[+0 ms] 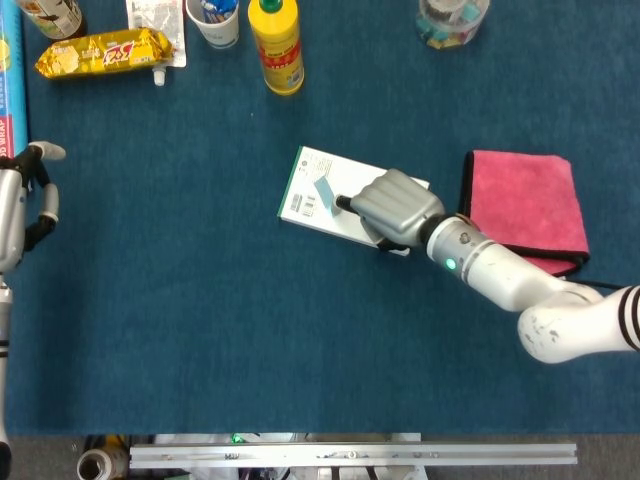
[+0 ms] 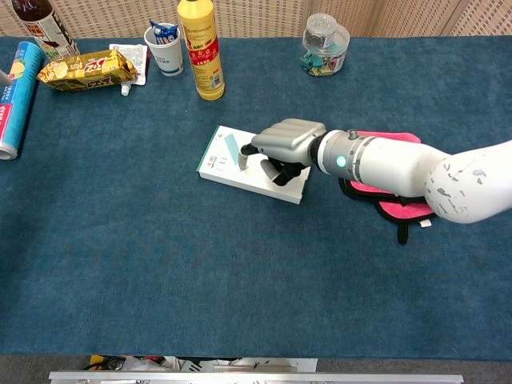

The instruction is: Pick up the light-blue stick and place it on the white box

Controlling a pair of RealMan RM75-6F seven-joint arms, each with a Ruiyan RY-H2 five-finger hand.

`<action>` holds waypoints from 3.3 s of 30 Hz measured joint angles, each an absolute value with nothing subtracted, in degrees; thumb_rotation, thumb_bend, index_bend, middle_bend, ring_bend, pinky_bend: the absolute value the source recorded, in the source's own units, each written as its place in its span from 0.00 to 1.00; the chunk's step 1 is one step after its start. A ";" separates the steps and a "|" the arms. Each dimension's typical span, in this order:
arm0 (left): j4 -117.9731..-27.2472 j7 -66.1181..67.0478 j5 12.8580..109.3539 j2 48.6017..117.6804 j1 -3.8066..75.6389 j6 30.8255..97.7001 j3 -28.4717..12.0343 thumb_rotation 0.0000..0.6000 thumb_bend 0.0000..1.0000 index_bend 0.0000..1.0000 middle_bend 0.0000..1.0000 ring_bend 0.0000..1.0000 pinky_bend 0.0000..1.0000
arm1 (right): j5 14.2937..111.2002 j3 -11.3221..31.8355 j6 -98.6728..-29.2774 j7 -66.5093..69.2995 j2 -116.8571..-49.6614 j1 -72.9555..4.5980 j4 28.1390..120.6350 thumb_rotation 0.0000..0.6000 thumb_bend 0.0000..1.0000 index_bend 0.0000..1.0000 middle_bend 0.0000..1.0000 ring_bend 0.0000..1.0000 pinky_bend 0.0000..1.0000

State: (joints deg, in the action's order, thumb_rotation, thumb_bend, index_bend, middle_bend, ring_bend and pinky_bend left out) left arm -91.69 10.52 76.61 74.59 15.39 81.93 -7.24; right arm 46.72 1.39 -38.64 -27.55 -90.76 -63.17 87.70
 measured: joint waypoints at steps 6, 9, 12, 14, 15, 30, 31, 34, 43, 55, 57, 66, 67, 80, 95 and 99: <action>-92.05 10.76 76.65 74.46 15.33 81.65 -7.39 1.00 0.48 0.35 0.55 0.56 0.79 | 47.14 0.73 -38.71 -27.31 -90.23 -63.14 88.47 1.00 1.00 0.25 1.00 1.00 1.00; -92.25 10.91 76.50 74.40 15.25 81.52 -7.46 1.00 0.48 0.35 0.55 0.56 0.79 | 46.63 0.43 -38.64 -27.50 -90.33 -63.35 88.40 1.00 1.00 0.25 1.00 1.00 1.00; -92.40 11.10 76.29 74.31 15.15 81.37 -7.54 1.00 0.48 0.35 0.55 0.56 0.79 | 46.52 0.40 -38.88 -27.44 -90.35 -63.42 88.44 1.00 1.00 0.25 1.00 1.00 1.00; -92.48 11.14 76.28 74.27 15.07 81.40 -7.60 1.00 0.48 0.35 0.55 0.56 0.79 | 46.83 0.51 -39.18 -27.19 -90.24 -63.31 88.71 1.00 1.00 0.25 1.00 1.00 1.00; -92.51 11.16 76.29 74.25 15.04 81.42 -7.63 1.00 0.48 0.35 0.55 0.56 0.79 | 47.19 0.60 -39.39 -26.89 -90.10 -63.18 88.95 1.00 1.00 0.25 1.00 1.00 1.00; -92.23 10.82 76.19 74.34 14.75 81.07 -7.78 1.00 0.48 0.35 0.55 0.55 0.79 | 45.67 0.17 -38.71 -27.41 -90.93 -64.05 86.93 1.00 1.00 0.25 1.00 1.00 1.00; -92.19 10.81 76.16 74.36 14.71 81.06 -7.78 1.00 0.48 0.35 0.55 0.55 0.79 | 45.67 0.21 -38.89 -27.39 -90.97 -64.04 86.99 1.00 1.00 0.25 1.00 1.00 1.00; -92.22 10.46 75.81 74.32 14.61 80.99 -7.99 1.00 0.48 0.35 0.55 0.55 0.79 | 46.27 0.78 -39.64 -26.65 -91.00 -63.81 87.35 1.00 1.00 0.25 1.00 1.00 1.00; -92.64 10.14 75.56 73.78 14.31 81.24 -8.44 1.00 0.48 0.35 0.55 0.55 0.79 | 46.65 1.30 -38.49 -25.89 -92.39 -64.22 85.28 1.00 1.00 0.25 1.00 1.00 1.00; -92.43 9.77 75.66 73.69 14.09 81.22 -8.52 1.00 0.48 0.35 0.55 0.55 0.79 | 46.70 1.86 -39.40 -25.57 -92.21 -64.27 85.65 1.00 1.00 0.25 1.00 1.00 1.00; -92.53 9.77 75.72 73.67 14.13 81.13 -8.52 1.00 0.48 0.35 0.55 0.55 0.79 | 46.58 1.87 -39.38 -25.57 -92.27 -64.29 85.36 1.00 1.00 0.25 1.00 1.00 1.00; -92.69 10.01 75.39 73.53 13.97 80.99 -8.56 1.00 0.48 0.35 0.55 0.55 0.79 | 45.33 1.55 -38.53 -26.30 -93.59 -64.96 83.36 1.00 1.00 0.25 1.00 1.00 1.00; -92.69 9.98 75.37 73.51 13.95 81.03 -8.58 1.00 0.48 0.35 0.55 0.55 0.79 | 45.33 1.57 -38.60 -26.31 -93.56 -64.96 83.42 1.00 1.00 0.25 1.00 1.00 1.00; -92.85 9.84 75.53 73.46 13.87 81.03 -8.64 1.00 0.48 0.35 0.55 0.55 0.79 | 47.11 0.40 -40.06 -26.60 -91.43 -63.75 87.54 1.00 1.00 0.25 1.00 1.00 1.00; -93.10 10.05 75.10 73.29 13.75 80.92 -8.81 1.00 0.48 0.35 0.55 0.55 0.79 | 47.10 0.12 -40.20 -27.01 -91.11 -63.56 88.26 1.00 1.00 0.25 1.00 1.00 1.00; -93.10 10.05 75.03 73.30 13.70 80.92 -8.82 1.00 0.48 0.35 0.55 0.55 0.79 | 46.74 -0.01 -40.13 -27.29 -91.33 -63.66 88.04 1.00 1.00 0.25 1.00 1.00 1.00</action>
State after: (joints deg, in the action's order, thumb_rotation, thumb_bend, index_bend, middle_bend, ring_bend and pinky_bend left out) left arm -93.10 10.05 75.03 73.30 13.70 80.92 -8.82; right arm 46.74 -0.01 -40.13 -27.29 -91.33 -63.66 88.04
